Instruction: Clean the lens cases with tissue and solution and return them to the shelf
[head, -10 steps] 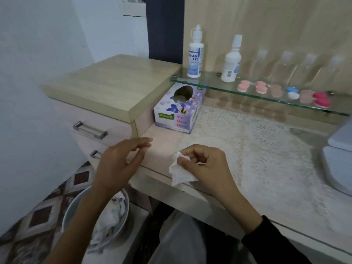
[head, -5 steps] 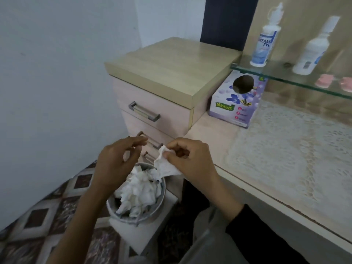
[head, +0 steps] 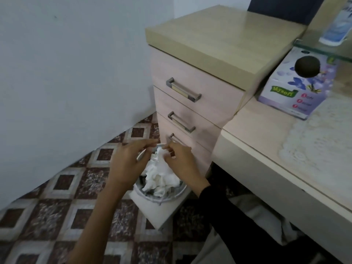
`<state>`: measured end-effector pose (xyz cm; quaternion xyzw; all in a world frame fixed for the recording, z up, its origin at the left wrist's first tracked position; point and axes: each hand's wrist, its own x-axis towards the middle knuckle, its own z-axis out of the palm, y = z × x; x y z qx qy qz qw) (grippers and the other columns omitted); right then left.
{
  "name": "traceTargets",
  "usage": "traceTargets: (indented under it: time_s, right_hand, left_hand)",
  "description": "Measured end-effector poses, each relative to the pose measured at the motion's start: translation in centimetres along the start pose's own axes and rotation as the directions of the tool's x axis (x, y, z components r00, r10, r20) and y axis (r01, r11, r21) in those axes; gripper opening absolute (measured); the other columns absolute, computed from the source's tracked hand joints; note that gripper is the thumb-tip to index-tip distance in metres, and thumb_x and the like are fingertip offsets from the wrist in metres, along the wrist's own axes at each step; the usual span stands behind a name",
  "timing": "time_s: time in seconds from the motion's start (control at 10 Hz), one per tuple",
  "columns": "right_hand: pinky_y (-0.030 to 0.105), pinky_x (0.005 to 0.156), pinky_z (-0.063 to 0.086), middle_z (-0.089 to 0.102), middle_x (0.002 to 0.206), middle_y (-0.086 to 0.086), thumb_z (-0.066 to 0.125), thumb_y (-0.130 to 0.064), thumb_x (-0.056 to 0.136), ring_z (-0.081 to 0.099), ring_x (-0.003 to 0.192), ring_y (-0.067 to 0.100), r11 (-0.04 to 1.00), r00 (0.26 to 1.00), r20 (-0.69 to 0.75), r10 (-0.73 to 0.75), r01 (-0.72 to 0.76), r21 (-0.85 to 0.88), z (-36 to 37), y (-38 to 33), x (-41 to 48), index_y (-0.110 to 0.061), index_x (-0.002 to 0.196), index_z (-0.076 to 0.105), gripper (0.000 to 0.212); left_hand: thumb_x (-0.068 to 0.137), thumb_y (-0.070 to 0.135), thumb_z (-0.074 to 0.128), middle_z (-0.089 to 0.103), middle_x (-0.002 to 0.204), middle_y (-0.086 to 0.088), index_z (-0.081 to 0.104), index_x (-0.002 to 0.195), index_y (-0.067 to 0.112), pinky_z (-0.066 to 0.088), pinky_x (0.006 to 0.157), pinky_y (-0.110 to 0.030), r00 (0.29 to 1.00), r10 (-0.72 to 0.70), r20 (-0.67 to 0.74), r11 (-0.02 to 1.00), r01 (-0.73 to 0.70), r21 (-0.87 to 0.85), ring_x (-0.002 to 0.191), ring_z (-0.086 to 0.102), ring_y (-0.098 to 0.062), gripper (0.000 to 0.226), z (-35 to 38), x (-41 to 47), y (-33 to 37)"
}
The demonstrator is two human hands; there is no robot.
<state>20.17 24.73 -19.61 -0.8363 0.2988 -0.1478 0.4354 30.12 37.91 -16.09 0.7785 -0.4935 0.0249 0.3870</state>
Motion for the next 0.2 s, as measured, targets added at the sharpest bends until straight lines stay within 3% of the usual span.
traceTargets:
  time_s: [0.1,0.2]
  right_hand:
    - [0.033,0.103,0.040,0.058,0.131,0.012,0.053,-0.008,0.095,0.055,0.120,0.025,0.995,0.973,0.210,0.092,-0.098,0.017,1.8,1.8,1.1,-0.012,0.135,0.053,0.041]
    - [0.026,0.106,0.031,0.049,0.143,0.007,0.046,-0.006,0.097,0.045,0.130,0.024,0.986,0.940,0.300,0.164,-0.151,-0.067,2.6,3.6,1.1,-0.017,0.143,0.045,0.047]
  left_hand:
    - [0.088,0.034,0.047,0.067,0.102,0.015,0.070,0.108,0.021,0.045,0.077,-0.008,0.997,-0.067,0.040,0.997,0.069,-0.042,0.088,0.062,0.001,0.033,0.4,-1.6,-1.4]
    - [0.088,0.038,0.047,0.068,0.104,0.018,0.069,0.109,0.026,0.055,0.076,-0.025,0.988,-0.143,0.056,0.989,0.145,-0.027,0.089,0.064,0.000,0.033,0.8,-3.3,-2.8]
